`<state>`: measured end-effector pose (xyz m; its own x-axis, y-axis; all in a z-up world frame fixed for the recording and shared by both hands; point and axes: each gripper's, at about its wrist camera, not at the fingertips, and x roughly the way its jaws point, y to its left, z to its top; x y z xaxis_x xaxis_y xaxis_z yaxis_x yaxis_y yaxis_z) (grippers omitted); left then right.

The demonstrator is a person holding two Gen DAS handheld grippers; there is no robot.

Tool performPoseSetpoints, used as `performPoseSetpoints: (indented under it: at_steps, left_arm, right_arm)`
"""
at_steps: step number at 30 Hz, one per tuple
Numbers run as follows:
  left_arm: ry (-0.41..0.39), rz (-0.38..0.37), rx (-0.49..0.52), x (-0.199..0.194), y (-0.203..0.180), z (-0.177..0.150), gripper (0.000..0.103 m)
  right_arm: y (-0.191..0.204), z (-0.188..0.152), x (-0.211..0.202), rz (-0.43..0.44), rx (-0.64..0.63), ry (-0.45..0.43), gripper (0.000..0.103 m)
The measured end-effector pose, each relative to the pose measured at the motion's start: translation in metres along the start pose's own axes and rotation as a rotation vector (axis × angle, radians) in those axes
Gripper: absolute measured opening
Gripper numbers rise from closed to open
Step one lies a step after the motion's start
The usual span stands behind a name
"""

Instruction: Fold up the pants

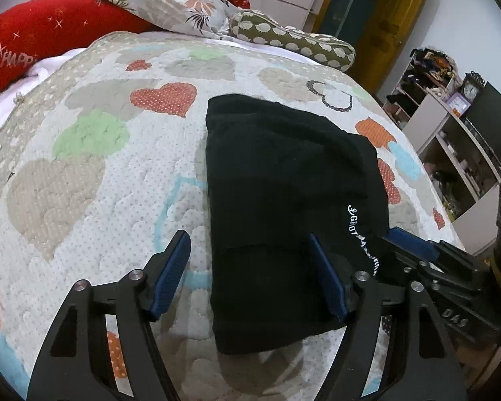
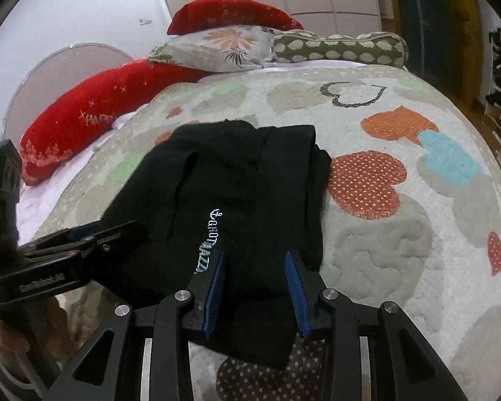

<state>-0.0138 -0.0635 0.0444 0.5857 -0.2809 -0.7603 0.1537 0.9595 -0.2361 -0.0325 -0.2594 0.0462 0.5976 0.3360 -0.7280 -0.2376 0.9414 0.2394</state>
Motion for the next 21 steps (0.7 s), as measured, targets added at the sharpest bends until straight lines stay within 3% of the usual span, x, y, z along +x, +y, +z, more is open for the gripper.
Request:
performPoseSetpoints:
  at_steps: [6,9,18,21]
  left_arm:
    - [-0.031,0.030,0.011,-0.015,-0.007,-0.003,0.072]
    - [-0.061,0.061,0.020,-0.024,-0.010,-0.006,0.072]
    - [-0.206,0.176,0.004,-0.056,-0.008,-0.016,0.073]
    - [-0.219,0.193,0.009,-0.063,-0.010,-0.017,0.073]
  right_arm:
    - [0.005,0.008,-0.027,0.020,0.022,-0.082,0.037]
    - [0.013,0.009,-0.034,-0.002,0.015,-0.116,0.048]
    - [0.026,0.010,-0.048,-0.034,0.002,-0.171,0.049]
    - [0.029,0.007,-0.048,-0.044,-0.009,-0.163,0.049]
